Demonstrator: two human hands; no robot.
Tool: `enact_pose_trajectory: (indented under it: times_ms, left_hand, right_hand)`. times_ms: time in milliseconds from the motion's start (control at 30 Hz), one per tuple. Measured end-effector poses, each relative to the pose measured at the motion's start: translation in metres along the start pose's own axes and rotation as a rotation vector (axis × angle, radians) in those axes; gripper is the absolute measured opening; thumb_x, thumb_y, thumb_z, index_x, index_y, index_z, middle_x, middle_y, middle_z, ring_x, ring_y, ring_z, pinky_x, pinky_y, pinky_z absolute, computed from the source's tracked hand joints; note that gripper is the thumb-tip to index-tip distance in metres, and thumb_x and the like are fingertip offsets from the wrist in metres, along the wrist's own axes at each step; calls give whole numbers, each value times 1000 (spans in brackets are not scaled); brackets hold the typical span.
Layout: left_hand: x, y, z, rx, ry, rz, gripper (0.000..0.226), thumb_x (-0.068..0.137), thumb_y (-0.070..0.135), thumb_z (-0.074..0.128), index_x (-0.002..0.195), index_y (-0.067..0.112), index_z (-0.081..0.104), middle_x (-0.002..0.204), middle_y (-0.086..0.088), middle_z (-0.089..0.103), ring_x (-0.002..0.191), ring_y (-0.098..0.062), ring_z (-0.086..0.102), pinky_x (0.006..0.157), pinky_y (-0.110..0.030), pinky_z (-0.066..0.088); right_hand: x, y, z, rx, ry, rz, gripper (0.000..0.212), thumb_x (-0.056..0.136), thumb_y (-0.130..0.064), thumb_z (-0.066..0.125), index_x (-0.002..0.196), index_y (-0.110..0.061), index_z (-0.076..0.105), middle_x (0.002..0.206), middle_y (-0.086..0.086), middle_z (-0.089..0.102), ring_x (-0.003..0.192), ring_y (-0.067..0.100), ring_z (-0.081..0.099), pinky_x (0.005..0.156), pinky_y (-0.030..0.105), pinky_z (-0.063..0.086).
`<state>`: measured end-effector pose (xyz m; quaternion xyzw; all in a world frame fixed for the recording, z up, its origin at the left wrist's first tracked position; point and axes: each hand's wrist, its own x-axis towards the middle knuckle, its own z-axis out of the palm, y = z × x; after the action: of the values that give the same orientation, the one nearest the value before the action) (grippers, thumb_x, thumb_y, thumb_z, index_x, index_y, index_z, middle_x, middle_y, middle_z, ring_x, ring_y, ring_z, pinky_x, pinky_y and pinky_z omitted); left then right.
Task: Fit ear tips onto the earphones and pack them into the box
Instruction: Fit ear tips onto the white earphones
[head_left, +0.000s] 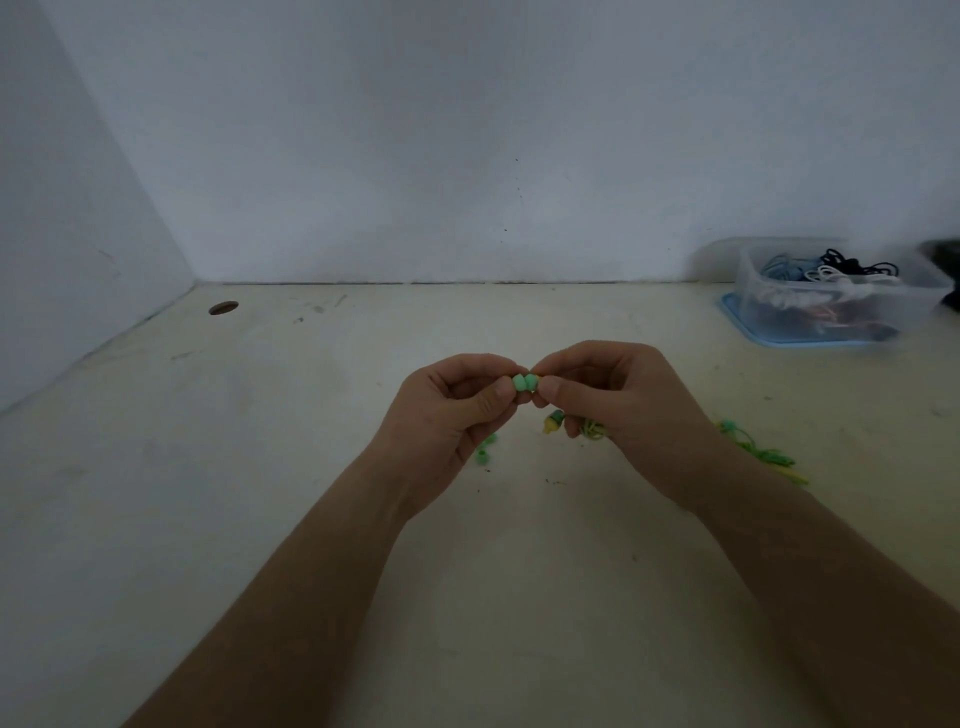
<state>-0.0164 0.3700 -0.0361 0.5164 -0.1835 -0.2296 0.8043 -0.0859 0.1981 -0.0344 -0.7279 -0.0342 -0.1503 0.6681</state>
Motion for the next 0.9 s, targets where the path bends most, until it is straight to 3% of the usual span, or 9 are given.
enact_pose_trajectory:
  times_ms: [233, 433, 500, 600, 733, 900]
  left_hand:
    - [0, -1, -1, 33, 5, -14, 21, 72, 1, 66, 92, 0, 70, 88, -13, 75, 81, -18, 73, 70, -19, 57]
    - [1, -2, -2, 30, 12, -30, 15, 71, 2, 67, 82, 6, 76, 88, -14, 76, 81, -19, 74, 69, -19, 57]
    - [0, -2, -2, 37, 10, -36, 16, 71, 2, 68, 84, 5, 76, 88, -14, 75, 81, -19, 74, 69, -19, 57]
    - [0, -2, -1, 44, 11, -48, 20, 71, 1, 67, 90, 0, 70, 86, -14, 75, 80, -18, 74, 70, -19, 57]
    - [0, -1, -1, 1, 8, -46, 16, 71, 0, 66, 86, 2, 73, 87, -14, 75, 80, -19, 74, 70, -19, 58]
    - [-1, -1, 1, -13, 11, -47, 17, 71, 0, 65, 87, 2, 73, 88, -14, 75, 81, -19, 74, 69, -19, 58]
  right_hand:
    - [2, -2, -4, -113, -18, -37, 9, 87, -2, 71, 92, -8, 75, 71, 5, 74, 56, 15, 62, 54, 20, 50]
    - [3, -2, -8, -248, -36, -96, 10, 87, -6, 72, 95, -8, 76, 74, 6, 74, 60, 21, 66, 59, 24, 56]
    - [3, -2, -9, -296, -40, -117, 10, 87, -8, 73, 96, -11, 76, 75, 4, 75, 65, 26, 68, 61, 30, 58]
    - [3, -2, -9, -344, -50, -137, 10, 87, -10, 73, 95, -13, 77, 74, 0, 74, 64, 21, 68, 62, 31, 58]
    - [3, -2, -8, -248, -47, -102, 11, 88, -7, 71, 96, -11, 76, 75, 1, 75, 60, 14, 65, 59, 20, 54]
    - [2, -2, -8, -172, -52, -67, 11, 88, -4, 70, 96, -10, 76, 76, 4, 75, 59, 14, 64, 59, 21, 54]
